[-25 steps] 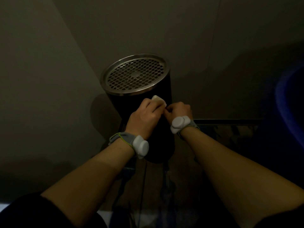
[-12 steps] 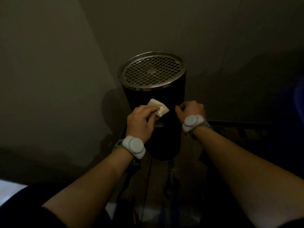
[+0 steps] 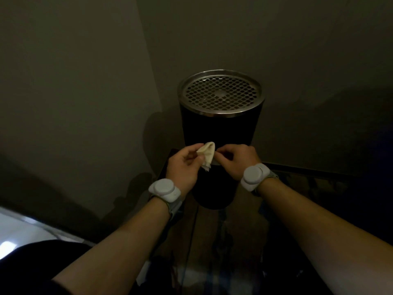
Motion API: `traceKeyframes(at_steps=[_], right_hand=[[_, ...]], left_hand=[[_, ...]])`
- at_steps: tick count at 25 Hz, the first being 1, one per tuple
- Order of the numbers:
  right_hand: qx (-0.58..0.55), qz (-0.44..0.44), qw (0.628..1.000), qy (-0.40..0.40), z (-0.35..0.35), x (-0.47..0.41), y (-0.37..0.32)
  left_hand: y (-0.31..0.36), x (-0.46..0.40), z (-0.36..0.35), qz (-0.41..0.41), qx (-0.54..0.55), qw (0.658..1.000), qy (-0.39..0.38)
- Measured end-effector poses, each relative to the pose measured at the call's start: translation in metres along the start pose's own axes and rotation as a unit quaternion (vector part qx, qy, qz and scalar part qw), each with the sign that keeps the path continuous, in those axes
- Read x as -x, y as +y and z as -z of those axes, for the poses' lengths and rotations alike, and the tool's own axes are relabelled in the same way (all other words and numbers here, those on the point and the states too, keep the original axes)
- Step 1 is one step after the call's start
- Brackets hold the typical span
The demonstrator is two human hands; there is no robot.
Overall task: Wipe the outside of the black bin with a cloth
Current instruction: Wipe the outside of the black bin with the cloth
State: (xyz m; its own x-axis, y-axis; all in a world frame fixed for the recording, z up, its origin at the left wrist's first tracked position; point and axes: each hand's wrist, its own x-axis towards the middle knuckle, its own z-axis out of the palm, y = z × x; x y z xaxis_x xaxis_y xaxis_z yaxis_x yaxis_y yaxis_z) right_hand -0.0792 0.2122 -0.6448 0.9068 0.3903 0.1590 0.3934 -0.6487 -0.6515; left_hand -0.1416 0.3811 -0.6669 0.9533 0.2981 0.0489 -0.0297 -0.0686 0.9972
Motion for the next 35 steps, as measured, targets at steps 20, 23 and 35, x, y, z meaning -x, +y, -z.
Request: traceKeyframes(at_steps=[20,23,35], right_hand=[[0.100,-0.087,0.991,0.025,-0.029,-0.027,0.079],[0.115,-0.139,0.981,0.063,-0.025,-0.033,0.081],[0.138,-0.220,0.962,0.089,-0.017,-0.031,0.095]], left_hand=[[-0.082,-0.013,0.010,0.160,0.086,0.974,0.132],[-0.093,-0.020,0.006,0.186,0.083,0.968,0.148],[-0.114,-0.042,-0.006,0.206,0.075,0.965,0.142]])
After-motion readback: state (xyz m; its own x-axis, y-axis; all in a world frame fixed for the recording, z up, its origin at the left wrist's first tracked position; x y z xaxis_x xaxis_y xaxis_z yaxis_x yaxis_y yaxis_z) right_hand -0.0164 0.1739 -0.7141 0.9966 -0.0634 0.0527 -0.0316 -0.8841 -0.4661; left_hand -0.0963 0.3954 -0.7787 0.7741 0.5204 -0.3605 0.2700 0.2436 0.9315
